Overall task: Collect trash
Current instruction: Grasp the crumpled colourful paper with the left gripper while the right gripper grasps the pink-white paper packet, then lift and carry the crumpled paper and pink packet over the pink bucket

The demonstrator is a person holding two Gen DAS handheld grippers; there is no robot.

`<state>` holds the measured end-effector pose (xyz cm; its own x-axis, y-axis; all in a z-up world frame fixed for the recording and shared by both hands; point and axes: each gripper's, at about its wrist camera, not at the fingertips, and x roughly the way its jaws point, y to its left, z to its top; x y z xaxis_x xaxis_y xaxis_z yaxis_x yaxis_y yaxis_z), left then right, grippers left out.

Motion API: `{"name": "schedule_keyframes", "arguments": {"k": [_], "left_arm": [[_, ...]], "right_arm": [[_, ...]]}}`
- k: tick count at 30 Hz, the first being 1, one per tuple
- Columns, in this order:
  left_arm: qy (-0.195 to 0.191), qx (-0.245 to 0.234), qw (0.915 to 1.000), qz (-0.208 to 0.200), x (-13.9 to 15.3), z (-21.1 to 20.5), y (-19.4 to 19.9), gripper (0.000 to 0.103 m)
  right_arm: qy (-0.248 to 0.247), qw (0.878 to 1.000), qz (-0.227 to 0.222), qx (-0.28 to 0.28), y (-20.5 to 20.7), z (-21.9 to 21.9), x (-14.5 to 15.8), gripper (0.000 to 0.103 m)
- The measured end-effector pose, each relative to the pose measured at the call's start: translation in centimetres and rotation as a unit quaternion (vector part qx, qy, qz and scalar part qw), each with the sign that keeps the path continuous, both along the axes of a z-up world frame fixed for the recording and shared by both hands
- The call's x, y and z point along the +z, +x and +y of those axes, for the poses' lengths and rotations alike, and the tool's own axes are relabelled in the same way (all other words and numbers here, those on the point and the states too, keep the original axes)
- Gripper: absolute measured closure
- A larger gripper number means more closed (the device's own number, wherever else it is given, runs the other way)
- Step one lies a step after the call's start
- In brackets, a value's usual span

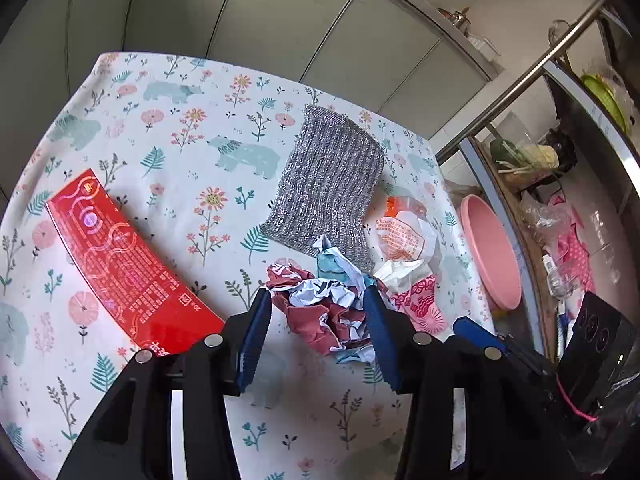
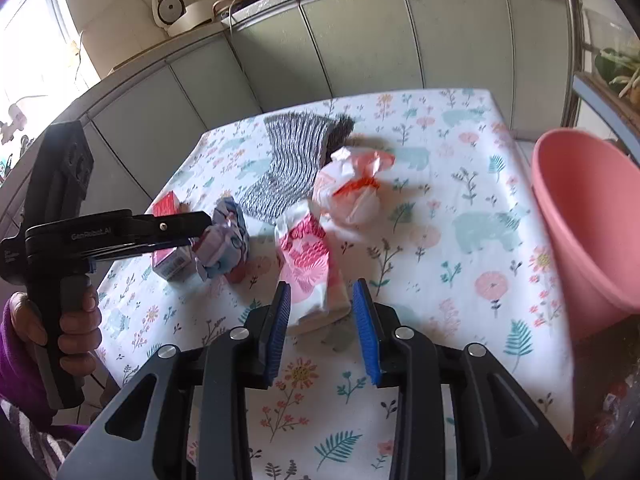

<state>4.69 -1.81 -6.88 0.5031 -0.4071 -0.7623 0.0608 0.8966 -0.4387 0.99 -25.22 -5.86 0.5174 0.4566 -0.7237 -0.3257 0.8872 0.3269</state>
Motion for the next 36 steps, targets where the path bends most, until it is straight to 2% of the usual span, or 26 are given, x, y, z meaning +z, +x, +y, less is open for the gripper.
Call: {"name": "schedule_keyframes", "arguments": {"k": [5,9,12,14,15,18,22,23,36], "left_arm": [[0.008,0.003,1.0,-0.004,-0.1,0.6,-0.3,0.053],[0.005,0.0,0.9999,-0.01,-0.2,0.8,-0.6,0.053],[0.003,-0.005,0.9999,-0.016,-0.2,0.6,-0.8,0.054],[-0.002,-0.009,0.9998,-0.017,-0.2,0.4,-0.9,0.056],[-0.004,-0.015,0.9997,-0.021,-0.1,0.3,-1.0,0.061],[0.011,-0.028,0.9988,-0.039,0.3,-0.4,-1.4,0.069],[0.038,-0.043,0.9963,-0.065,0.9,-1.1,-2.2,0.074],[0.038,-0.047,0.9958,-0.069,1.1,-1.3,-2.3,0.094],[0.037,-0.031,0.9934,-0.104,3.4,-0.6,-3.0,0.093]], "right_arm": [[0.009,1.0,0.008,0.017,-0.1,0.9,-0.5,0.07],[0.009,0.999,-0.02,0.038,-0.8,1.7,0.1,0.07],[0.004,0.999,-0.02,0.039,-0.8,1.9,0.1,0.07],[0.002,0.999,-0.013,0.036,-0.6,1.9,-0.1,0.079],[0.001,0.999,-0.008,0.036,-0.6,1.8,-0.3,0.088],[0.004,0.999,-0.008,0.035,-0.8,1.7,-0.3,0.089],[0.004,0.999,-0.015,0.038,-1.1,1.7,-0.2,0.09],[0.005,0.999,-0.017,0.039,-1.2,1.7,-0.1,0.091],[0.019,0.998,-0.053,0.02,-2.2,-0.1,1.5,0.091]]}}
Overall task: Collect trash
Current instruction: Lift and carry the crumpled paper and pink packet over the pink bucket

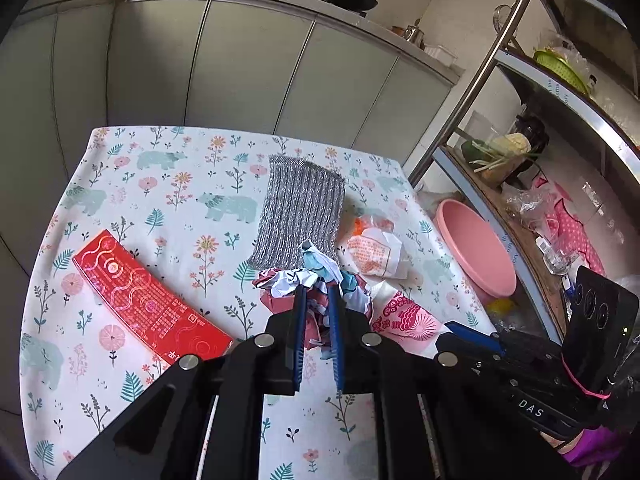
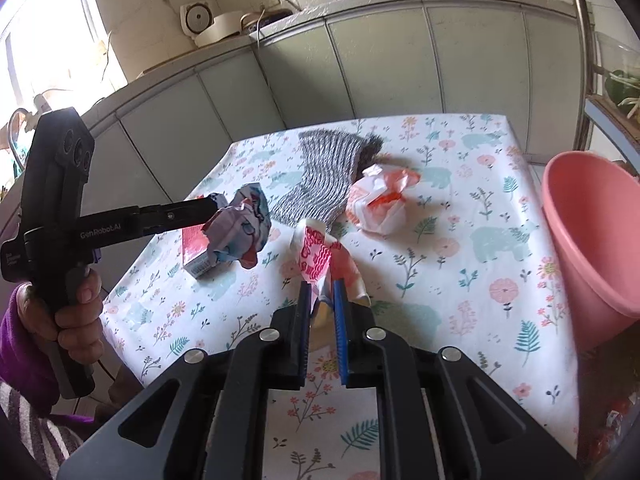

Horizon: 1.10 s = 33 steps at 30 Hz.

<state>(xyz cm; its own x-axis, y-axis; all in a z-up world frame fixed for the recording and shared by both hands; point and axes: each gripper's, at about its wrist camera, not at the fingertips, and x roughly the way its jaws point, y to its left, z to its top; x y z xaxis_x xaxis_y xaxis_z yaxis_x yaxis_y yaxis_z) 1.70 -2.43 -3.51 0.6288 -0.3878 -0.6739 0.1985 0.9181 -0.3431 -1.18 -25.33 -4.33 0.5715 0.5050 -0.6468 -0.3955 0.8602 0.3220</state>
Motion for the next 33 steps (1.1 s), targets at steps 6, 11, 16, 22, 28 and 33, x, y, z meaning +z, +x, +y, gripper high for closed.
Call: {"name": "schedule_keyframes", "arguments": {"k": [6,11,16,22,28,33], "left_arm": [[0.003,-0.005,0.9999,-0.015,1.1,-0.8,0.1,0.093],[0.005,-0.013,0.9995,-0.027,2.1,-1.8,0.4,0.093],[0.008,-0.022,0.999,-0.039,3.0,-3.0,0.7,0.093],[0.005,-0.03,0.9983,-0.05,4.0,-4.0,0.9,0.093],[0.004,-0.04,0.9981,-0.047,3.9,-4.6,1.1,0.093],[0.001,-0.047,0.9978,-0.046,3.7,-4.7,1.0,0.093]], "right_arm": [[0.011,1.0,-0.018,-0.012,-0.3,-1.3,0.9,0.092],[0.026,0.999,-0.036,-0.025,-0.5,-2.7,1.8,0.092],[0.045,0.997,-0.05,-0.035,-0.4,-4.1,3.1,0.093],[0.048,0.996,-0.056,-0.051,-0.6,-5.6,3.5,0.093],[0.027,0.999,-0.023,-0.037,-0.8,-5.4,1.3,0.092],[-0.004,1.0,0.008,-0.01,-1.5,-4.2,-0.2,0.092]]}}
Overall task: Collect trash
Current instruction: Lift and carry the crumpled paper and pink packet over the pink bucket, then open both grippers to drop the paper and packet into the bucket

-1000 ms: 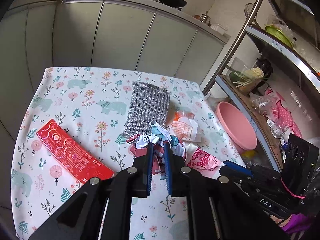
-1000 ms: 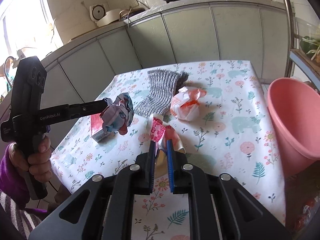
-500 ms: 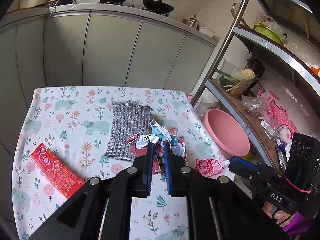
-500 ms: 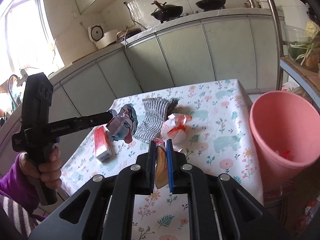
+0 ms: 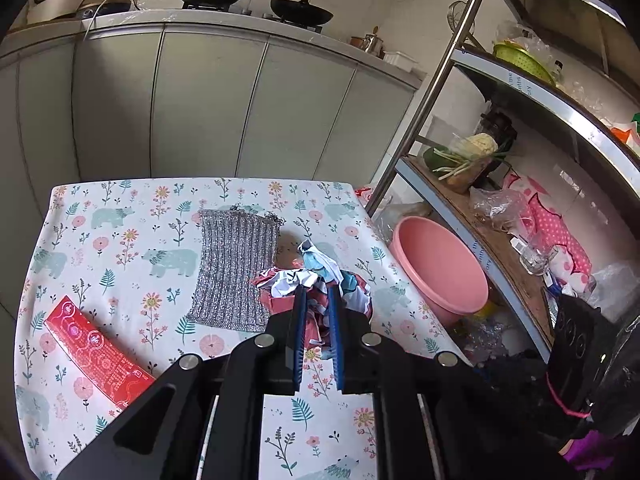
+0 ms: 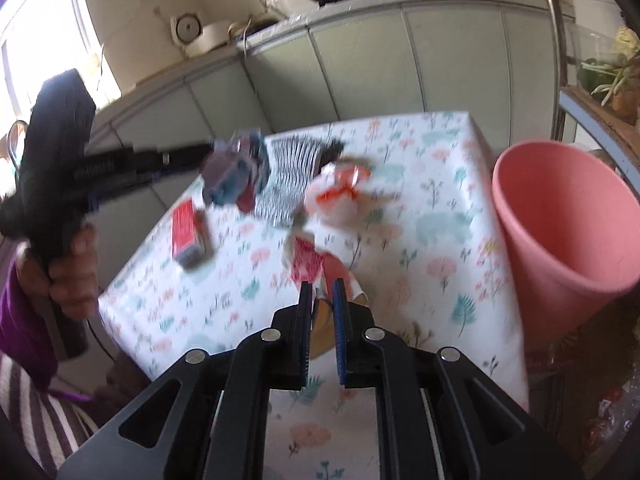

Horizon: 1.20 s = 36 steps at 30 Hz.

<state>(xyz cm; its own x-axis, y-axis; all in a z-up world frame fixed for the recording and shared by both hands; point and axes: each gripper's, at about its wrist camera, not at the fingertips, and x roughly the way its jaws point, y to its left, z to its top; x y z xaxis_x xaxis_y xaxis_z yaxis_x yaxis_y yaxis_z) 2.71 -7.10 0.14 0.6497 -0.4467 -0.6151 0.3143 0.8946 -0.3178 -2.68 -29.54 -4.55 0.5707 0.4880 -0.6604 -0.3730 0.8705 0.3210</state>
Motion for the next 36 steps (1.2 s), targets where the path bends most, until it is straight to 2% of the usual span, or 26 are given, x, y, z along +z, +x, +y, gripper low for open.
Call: {"name": "schedule_keyframes", "arguments": {"k": [7,11,15,21,27,29,36], "left_arm": [[-0.004,-0.003,1.0,0.002,-0.3,0.1,-0.3,0.093],[-0.006,-0.002,1.0,-0.001,-0.3,0.3,-0.6,0.093],[-0.007,-0.001,1.0,-0.004,-0.2,0.4,-0.8,0.093],[-0.008,-0.004,0.9999,-0.011,0.4,0.1,-1.0,0.093],[-0.009,-0.026,0.9994,-0.021,1.3,-2.0,-0.5,0.093],[-0.009,-0.039,0.9989,-0.026,1.7,-3.2,-0.1,0.093],[-0.01,-0.101,0.9941,-0.038,2.7,-9.7,2.0,0.093]], "right_arm": [[-0.02,0.999,0.029,0.02,-0.1,1.4,-1.3,0.092],[-0.022,0.999,0.026,0.03,-0.3,1.8,-1.4,0.092],[-0.026,0.999,0.009,0.037,-0.7,2.0,-0.8,0.093],[-0.008,0.999,-0.034,0.012,-1.2,0.6,1.8,0.093],[-0.006,0.996,-0.074,-0.043,-1.1,-2.5,4.4,0.093],[-0.008,0.993,-0.085,-0.081,-0.7,-4.4,4.9,0.093],[-0.015,0.978,-0.083,-0.189,1.1,-10.4,4.5,0.093]]}}
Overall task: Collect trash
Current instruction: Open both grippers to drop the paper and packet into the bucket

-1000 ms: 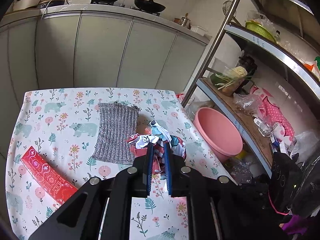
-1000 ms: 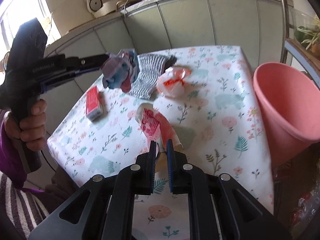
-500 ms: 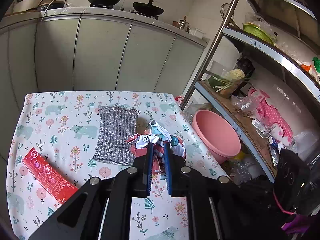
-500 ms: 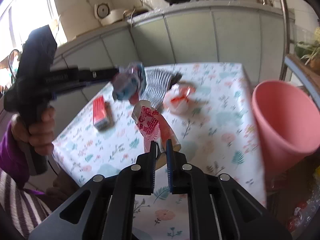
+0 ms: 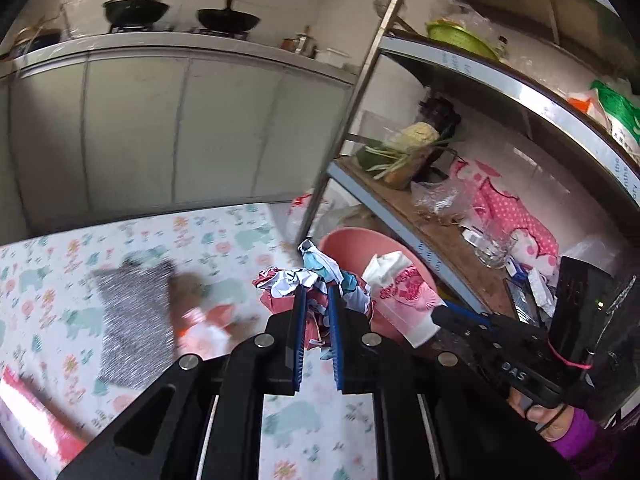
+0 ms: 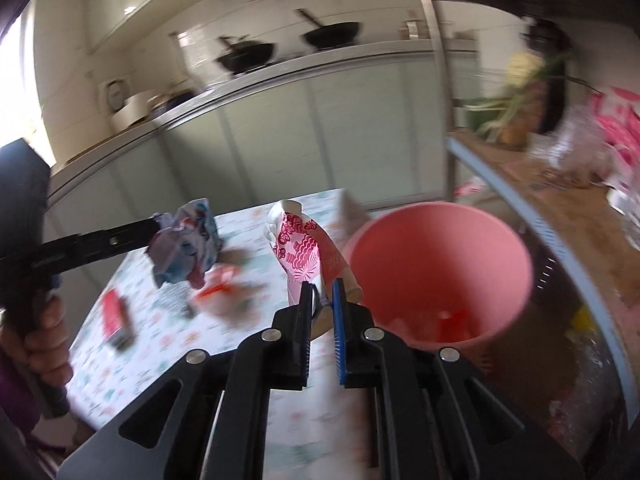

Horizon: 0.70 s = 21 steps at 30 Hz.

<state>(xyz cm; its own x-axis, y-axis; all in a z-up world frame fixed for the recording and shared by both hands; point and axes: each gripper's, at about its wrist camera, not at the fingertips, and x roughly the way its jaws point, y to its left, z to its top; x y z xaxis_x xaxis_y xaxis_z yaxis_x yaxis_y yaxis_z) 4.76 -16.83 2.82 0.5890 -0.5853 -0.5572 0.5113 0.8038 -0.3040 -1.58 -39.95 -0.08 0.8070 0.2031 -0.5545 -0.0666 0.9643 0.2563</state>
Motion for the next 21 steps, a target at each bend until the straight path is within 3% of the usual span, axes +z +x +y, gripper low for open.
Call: {"name": "schedule_keyframes", "arguments": {"k": [10,21], "left_arm": [[0.021,-0.062,0.9977,0.02,-2.3,-10.3,4.4,0.093],[0.051,-0.073,0.9934,0.073,-7.7,-15.4,7.6,0.093]], "right_arm": [[0.012,0.995,0.022,-0.093,2.3,-5.6,-2.9,0.093],[0.03,0.991,0.054,-0.119,4.4,-7.7,-6.2,0.093]]}}
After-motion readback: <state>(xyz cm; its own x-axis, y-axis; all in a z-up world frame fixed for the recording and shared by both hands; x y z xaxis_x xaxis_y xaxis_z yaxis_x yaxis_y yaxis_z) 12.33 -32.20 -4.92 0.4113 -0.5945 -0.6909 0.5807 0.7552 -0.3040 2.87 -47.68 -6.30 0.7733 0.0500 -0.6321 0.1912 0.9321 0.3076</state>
